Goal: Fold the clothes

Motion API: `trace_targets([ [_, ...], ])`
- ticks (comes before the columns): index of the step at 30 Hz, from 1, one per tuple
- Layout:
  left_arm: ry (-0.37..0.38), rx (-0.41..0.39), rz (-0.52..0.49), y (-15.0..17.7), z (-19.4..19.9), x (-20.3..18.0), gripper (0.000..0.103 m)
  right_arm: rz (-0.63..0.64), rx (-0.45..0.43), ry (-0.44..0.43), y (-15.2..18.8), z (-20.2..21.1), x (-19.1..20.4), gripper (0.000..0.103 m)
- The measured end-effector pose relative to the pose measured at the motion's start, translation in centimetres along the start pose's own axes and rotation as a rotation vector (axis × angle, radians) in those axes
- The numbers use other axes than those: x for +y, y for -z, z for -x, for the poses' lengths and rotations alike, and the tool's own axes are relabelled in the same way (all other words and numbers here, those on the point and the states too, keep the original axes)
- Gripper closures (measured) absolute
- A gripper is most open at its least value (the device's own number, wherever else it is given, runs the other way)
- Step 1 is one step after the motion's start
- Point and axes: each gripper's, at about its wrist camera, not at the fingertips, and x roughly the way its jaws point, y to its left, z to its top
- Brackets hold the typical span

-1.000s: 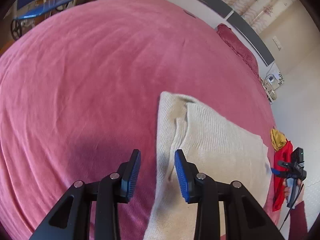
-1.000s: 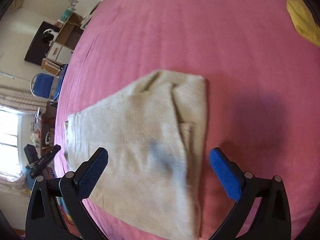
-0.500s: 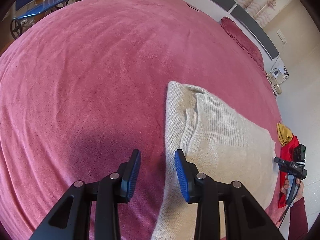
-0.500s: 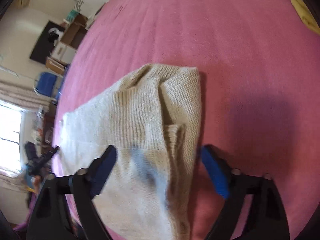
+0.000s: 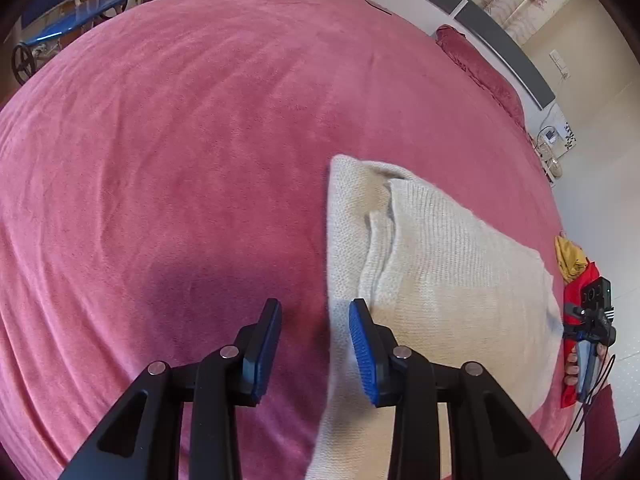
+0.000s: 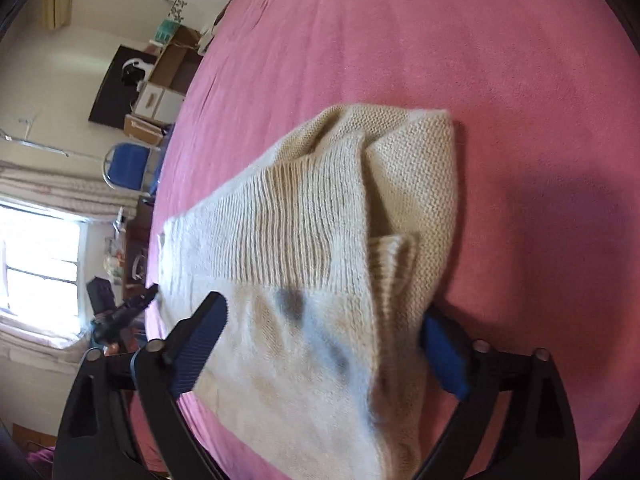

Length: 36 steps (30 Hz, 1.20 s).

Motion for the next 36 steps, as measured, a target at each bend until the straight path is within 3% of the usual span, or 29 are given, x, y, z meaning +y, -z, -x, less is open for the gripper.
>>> trace_targets([
  [3,0.003,-0.004,0.029,-0.1,0.2,0.8,0.068,0.058,0.030,0.039,-0.3,-0.6,1.2,0.000],
  [6,0.058,0.012,0.077,-0.6,0.3,1.6,0.068,0.074,0.048,0.070,-0.6,-0.7,1.7,0.002],
  [9,0.138,0.047,0.131,-0.6,-0.4,2.2,0.067,0.079,0.042,0.141,-0.5,-0.3,1.7,0.033],
  [10,0.169,0.055,0.146,-0.7,-0.5,2.3,0.067,0.084,0.038,0.170,-0.3,0.0,1.5,0.060],
  [11,0.199,0.063,0.160,-0.8,-0.6,2.4,0.067,0.089,0.035,0.197,0.0,0.3,1.4,0.075],
  [14,0.262,0.094,0.172,-1.0,-1.2,2.3,0.066,0.107,0.027,0.204,0.5,0.7,1.3,0.078],
  [17,0.259,0.118,0.118,-1.1,-1.6,1.3,0.065,0.081,0.031,0.173,0.4,0.8,0.7,0.078],
  [20,0.270,0.151,0.096,-1.7,-2.2,0.9,0.064,0.057,0.031,0.123,0.5,0.8,-0.2,0.066],
  [22,0.267,0.159,0.100,-1.7,-2.6,0.8,0.064,0.056,0.038,0.094,0.6,0.8,-0.4,0.053],
  [24,0.267,0.163,0.094,-1.7,-2.4,0.7,0.064,0.076,0.058,0.105,0.6,0.6,-0.1,0.049],
  [26,0.247,0.163,0.067,-1.7,-2.2,0.4,0.067,0.107,0.080,0.171,0.3,0.1,0.8,0.057],
  [27,0.221,0.158,0.048,-1.7,-2.2,0.0,0.071,0.121,0.087,0.207,0.1,0.0,1.0,0.073],
  [30,0.147,0.140,-0.007,-1.5,-2.3,-1.7,0.088,0.156,0.081,0.261,0.4,-0.1,1.9,0.078],
  [34,0.072,0.061,-0.057,-0.8,-0.9,-3.5,0.092,0.163,0.068,0.287,0.5,-0.5,2.8,0.079],
  [36,0.060,0.030,-0.050,0.5,0.3,-3.0,0.092,0.143,0.070,0.259,0.6,-0.4,2.4,0.073],
])
